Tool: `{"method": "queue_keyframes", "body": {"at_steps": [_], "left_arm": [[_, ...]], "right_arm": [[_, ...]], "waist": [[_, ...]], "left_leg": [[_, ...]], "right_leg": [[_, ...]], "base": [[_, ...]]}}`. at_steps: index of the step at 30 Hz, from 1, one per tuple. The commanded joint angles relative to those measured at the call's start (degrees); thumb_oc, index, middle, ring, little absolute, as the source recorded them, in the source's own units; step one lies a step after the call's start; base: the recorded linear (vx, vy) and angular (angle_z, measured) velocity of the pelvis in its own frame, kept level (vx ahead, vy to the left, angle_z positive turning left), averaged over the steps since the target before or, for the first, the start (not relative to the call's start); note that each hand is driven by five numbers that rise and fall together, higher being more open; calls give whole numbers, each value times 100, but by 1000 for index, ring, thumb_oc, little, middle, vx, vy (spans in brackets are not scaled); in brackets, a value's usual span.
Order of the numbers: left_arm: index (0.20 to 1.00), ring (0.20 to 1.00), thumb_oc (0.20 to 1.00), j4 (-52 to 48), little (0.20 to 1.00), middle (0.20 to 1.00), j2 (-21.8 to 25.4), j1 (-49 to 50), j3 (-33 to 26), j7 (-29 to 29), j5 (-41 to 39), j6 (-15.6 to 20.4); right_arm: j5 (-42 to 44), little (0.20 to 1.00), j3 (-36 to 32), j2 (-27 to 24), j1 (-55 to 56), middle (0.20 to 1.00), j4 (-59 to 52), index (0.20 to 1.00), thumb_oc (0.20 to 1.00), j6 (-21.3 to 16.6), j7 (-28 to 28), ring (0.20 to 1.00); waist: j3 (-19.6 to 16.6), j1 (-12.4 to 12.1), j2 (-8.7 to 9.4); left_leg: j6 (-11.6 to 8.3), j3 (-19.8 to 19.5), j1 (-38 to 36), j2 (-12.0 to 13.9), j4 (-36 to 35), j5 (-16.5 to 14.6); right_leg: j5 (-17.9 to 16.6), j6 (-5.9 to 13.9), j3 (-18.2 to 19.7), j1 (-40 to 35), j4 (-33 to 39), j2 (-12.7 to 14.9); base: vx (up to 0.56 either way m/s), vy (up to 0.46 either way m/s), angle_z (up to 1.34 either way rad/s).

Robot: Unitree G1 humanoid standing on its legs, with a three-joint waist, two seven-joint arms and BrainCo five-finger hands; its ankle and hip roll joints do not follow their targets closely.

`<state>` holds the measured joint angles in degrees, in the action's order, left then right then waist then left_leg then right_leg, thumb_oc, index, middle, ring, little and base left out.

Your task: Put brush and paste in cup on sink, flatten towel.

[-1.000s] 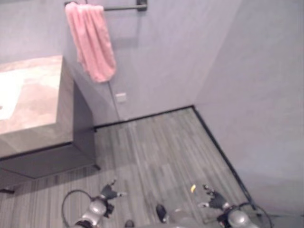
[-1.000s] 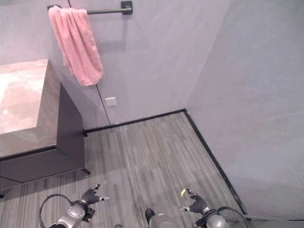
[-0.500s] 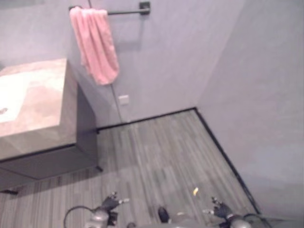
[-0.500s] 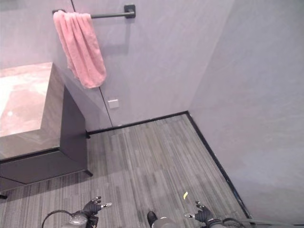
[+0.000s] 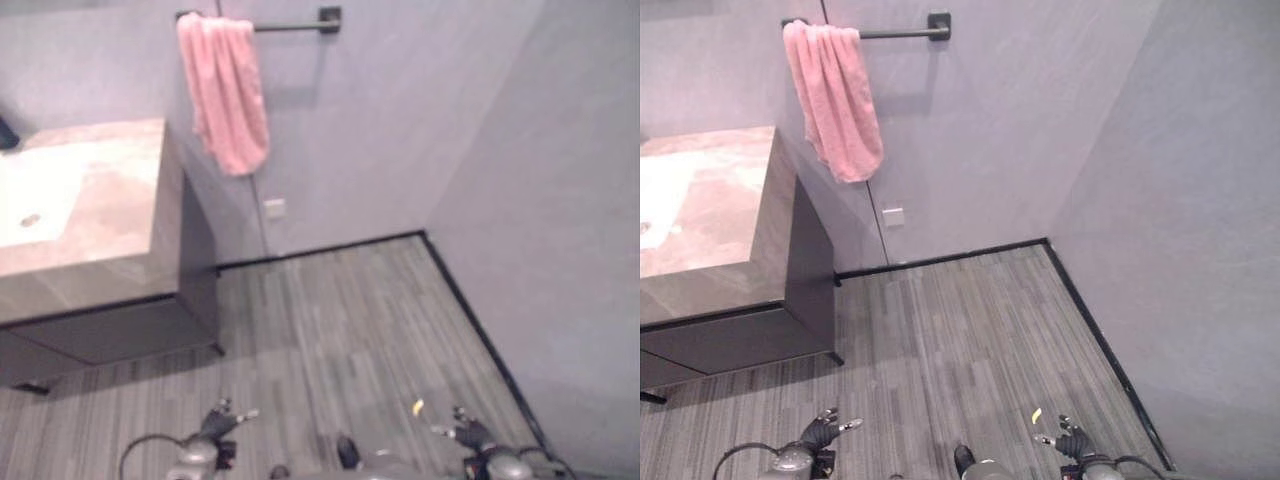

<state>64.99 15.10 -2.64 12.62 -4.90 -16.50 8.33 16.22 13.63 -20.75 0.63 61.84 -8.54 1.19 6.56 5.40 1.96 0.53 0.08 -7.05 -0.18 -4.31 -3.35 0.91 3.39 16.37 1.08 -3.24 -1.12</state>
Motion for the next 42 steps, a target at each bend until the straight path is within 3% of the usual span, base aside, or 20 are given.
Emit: {"method": "queue_keyframes", "body": {"at_steps": [1, 4, 6, 8, 11, 12, 13, 14, 16, 19, 20, 30, 42], "left_arm": [[1000, 1000, 1000, -465, 1000, 1000, 281, -77, 51, -146, 236, 281], [1000, 1000, 1000, -558, 1000, 1000, 368, -111, 63, -175, 323, 287], [1000, 1000, 1000, -760, 1000, 1000, 482, -96, 47, -214, 428, 287], [1000, 1000, 1000, -798, 1000, 1000, 537, -82, 22, -245, 514, 283], [1000, 1000, 1000, -651, 1000, 1000, 524, -122, -41, -282, 496, 303], [1000, 1000, 1000, -602, 1000, 1000, 505, -159, -61, -301, 473, 312], [1000, 1000, 1000, -601, 1000, 1000, 503, -159, -61, -301, 473, 312], [1000, 1000, 1000, -628, 1000, 1000, 486, -206, -61, -342, 458, 341], [1000, 1000, 1000, -703, 1000, 1000, 479, -215, -62, -359, 462, 360], [1000, 1000, 1000, -793, 1000, 1000, 453, -167, -15, -320, 482, 362], [1000, 1000, 1000, -792, 1000, 1000, 397, -111, -6, -318, 513, 356], [1000, 1000, 1000, -920, 1000, 1000, 249, -244, 165, -316, 386, 356], [1000, 1000, 1000, -1031, 1000, 1000, 224, -255, 244, -330, 403, 373]], "right_arm": [[75, 1000, -23, -10, -34, 1000, -328, 1000, 1000, -209, -21, 1000], [97, 1000, -23, -22, -36, 1000, -451, 1000, 1000, -229, -17, 1000], [90, 1000, 28, -67, 1, 1000, -799, 1000, 1000, -258, 14, 1000], [56, 1000, 79, -82, 43, 1000, -1058, 1000, 1000, -276, 23, 1000], [82, 1000, 78, -126, 46, 1000, -1219, 1000, 1000, -316, -16, 1000], [89, 1000, 78, -141, 41, 1000, -1226, 1000, 1000, -328, -19, 1000], [89, 1000, 78, -142, 41, 1000, -1226, 1000, 1000, -328, -19, 1000], [38, 1000, 89, -180, 52, 1000, -1327, 1000, 1000, -327, -29, 1000], [-106, 1000, 111, -230, 73, 1000, -1459, 1000, 1000, -315, -31, 1000], [-170, 1000, 113, -279, 166, 1000, -1477, 1000, 1000, -304, 8, 1000], [-217, 1000, 104, -337, 224, 1000, -1446, 1000, 1000, -284, 42, 1000], [-204, 1000, 53, -636, 272, 1000, -1861, 1000, 1000, -287, 59, 1000], [-538, 1000, 71, -727, 350, 1000, -1844, 1000, 1000, -290, -21, 1000]], "waist": [[50, -120, 41], [119, -106, 59], [233, -115, 97], [288, -155, 121], [258, -205, 40], [267, -240, 7], [273, -239, -4], [306, -287, -14], [354, -327, 8], [324, -246, 13], [174, -231, 17], [-90, -11, -5], [-134, 36, -27]], "left_leg": [[646, 172, 461, -488, 946, -635], [659, 98, 490, -562, 1111, -700], [731, 66, 475, -650, 1259, -800], [731, 127, 431, -671, 1235, -830], [667, 278, 396, -619, 1078, -761], [640, 339, 428, -596, 1052, -740], [639, 336, 417, -586, 1045, -738], [588, 438, 468, -575, 1082, -739], [535, 537, 393, -561, 1115, -802], [483, 425, 226, -543, 1084, -868], [410, 355, 19, -447, 992, -850], [33, 125, -154, -99, 945, -344], [-73, 122, -229, -11, 841, -158]], "right_leg": [[469, 389, -263, 372, -1283, -56], [417, 413, -303, 515, -1696, -24], [339, 355, -315, 806, -2400, -30], [481, 309, -467, 1050, -2700, -52], [467, 291, -590, 1044, -1754, -87], [314, 308, -589, 1076, -1254, -70], [288, 307, -594, 1046, -1205, -75], [-40, 367, -570, 1147, -386, -21], [-195, 418, -831, 1094, 207, 71], [-145, 364, -672, 988, -8, -5], [-146, 250, -721, 831, -44, -96], [270, -57, -1058, 565, -285, -293], [484, -160, -1198, 491, -405, -308]], "base": [[18, 104, -1], [22, 140, 10], [11, 84, 26], [10, 35, 1], [39, 12, -28], [18, -15, -19], [30, -57, -15], [68, -82, -6], [154, -142, -14], [274, -185, -11], [366, -262, 26], [238, -207, 32], [92, -62, 11]]}}
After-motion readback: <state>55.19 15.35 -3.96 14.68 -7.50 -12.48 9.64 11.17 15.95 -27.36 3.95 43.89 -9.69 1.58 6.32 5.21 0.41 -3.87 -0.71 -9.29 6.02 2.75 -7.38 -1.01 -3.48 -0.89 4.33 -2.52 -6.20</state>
